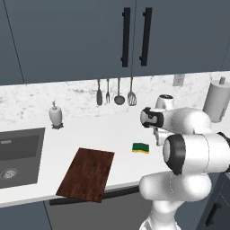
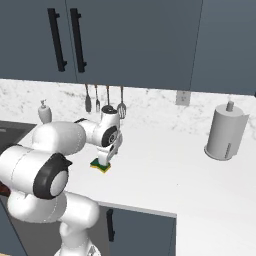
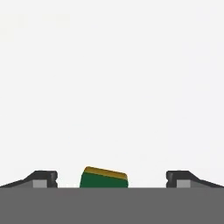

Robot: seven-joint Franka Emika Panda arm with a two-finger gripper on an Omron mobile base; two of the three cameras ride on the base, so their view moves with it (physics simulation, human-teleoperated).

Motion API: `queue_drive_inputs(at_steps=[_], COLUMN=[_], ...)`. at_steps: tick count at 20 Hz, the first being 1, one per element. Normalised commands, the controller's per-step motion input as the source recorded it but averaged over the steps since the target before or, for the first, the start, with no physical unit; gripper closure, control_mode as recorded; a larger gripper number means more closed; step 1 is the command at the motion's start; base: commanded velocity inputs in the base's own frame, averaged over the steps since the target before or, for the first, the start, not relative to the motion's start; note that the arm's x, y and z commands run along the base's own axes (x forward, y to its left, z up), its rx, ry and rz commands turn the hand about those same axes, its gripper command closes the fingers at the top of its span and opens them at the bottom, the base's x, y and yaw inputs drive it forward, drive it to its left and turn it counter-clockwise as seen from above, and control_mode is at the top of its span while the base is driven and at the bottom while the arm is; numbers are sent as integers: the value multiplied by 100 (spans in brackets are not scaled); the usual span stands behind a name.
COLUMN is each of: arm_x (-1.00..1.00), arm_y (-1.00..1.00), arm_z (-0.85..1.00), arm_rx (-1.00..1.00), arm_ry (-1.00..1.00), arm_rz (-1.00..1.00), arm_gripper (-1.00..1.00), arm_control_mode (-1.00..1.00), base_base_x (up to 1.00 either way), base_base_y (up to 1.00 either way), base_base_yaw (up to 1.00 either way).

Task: Pick up the sponge from the counter and clean the cutting board by briefly scrubbing or pressing down on the cutting board. Once finished, release the sponge.

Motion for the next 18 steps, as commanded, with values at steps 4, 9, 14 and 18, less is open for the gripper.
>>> queue_drive_inputs(at_steps=[4, 9, 14, 18], arm_x=[-83, -98, -55, -8], arm_y=[-20, 18, 50, 47], arm_z=[59, 43, 48, 41], arm_rx=[1, 0, 0, 0], arm_ry=[0, 0, 0, -3], arm_rz=[0, 0, 0, 0], arm_gripper=[-100, -100, -100, -100], arm_control_mode=[-100, -100, -100, -100], base_base_x=[0, 0, 0, 0], base_base_y=[0, 0, 0, 0], base_base_yaw=[0, 0, 0, 0])
